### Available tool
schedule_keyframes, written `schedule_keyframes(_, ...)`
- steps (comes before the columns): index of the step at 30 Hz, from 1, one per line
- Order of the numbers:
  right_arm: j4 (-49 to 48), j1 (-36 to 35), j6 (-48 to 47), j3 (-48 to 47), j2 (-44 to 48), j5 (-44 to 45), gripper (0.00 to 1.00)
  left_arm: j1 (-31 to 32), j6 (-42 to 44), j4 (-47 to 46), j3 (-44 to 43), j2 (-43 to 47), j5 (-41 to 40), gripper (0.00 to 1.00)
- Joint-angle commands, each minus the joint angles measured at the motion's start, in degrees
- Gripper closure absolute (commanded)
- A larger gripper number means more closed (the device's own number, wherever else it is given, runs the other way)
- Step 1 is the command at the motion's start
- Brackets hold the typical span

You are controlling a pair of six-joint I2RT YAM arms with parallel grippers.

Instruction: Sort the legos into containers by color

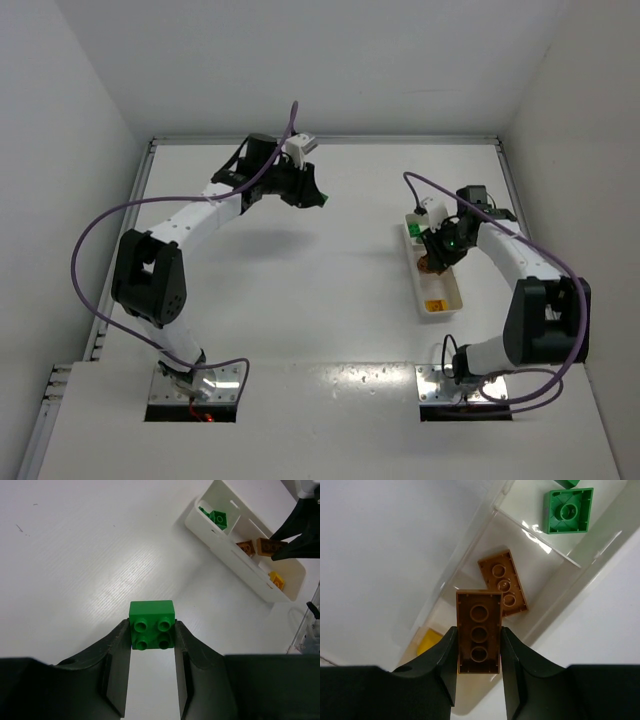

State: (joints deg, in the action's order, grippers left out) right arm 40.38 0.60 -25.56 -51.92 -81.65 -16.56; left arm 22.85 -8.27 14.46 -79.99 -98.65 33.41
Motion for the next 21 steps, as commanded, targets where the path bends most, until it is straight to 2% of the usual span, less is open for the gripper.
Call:
schedule_keyframes(1,-2.68,0.19,-1.24,-1.16,-2.72,-1.37,0.96,0.18,-0.87,-1.80,-2.02,-0.23,-0.62,0.81)
schedule_keyframes(7,-6.36,0.19,-1.77,-1.07,-4.49,-0.85,0.92,0.18,-0.87,-1.80,-2.02,-0.23,-1.15,0.81)
schedule_keyframes(10,-7.60,0.19,-1.77,-1.08,-5.80,0.20,0.80,0.18,-0.87,-1.80,-2.02,-0.23,-1.15,0.81)
schedule_keyframes(11,-8.38,0.19,-1.77,-1.08,-5.80,0.21,0.68,0.18,-0.87,-1.80,-2.02,-0.23,-1.15,0.81)
schedule_keyframes(14,-8.92,0.19,-1.24,-1.60,-5.80,0.91,0.56,0.70,-0.87,-1.80,-2.02,-1.28,-1.15,0.81)
schedule_keyframes(18,-8.39,0.19,-0.72,-1.60,-2.83,1.53,0.44,0.70,-2.88,-3.91,-2.54,-2.42,0.60,0.81)
schedule_keyframes(21,-6.64,0.19,1.29,-2.13,1.38,1.53,0.41,1.23,-5.34,-6.53,-2.54,-3.74,1.21,0.81)
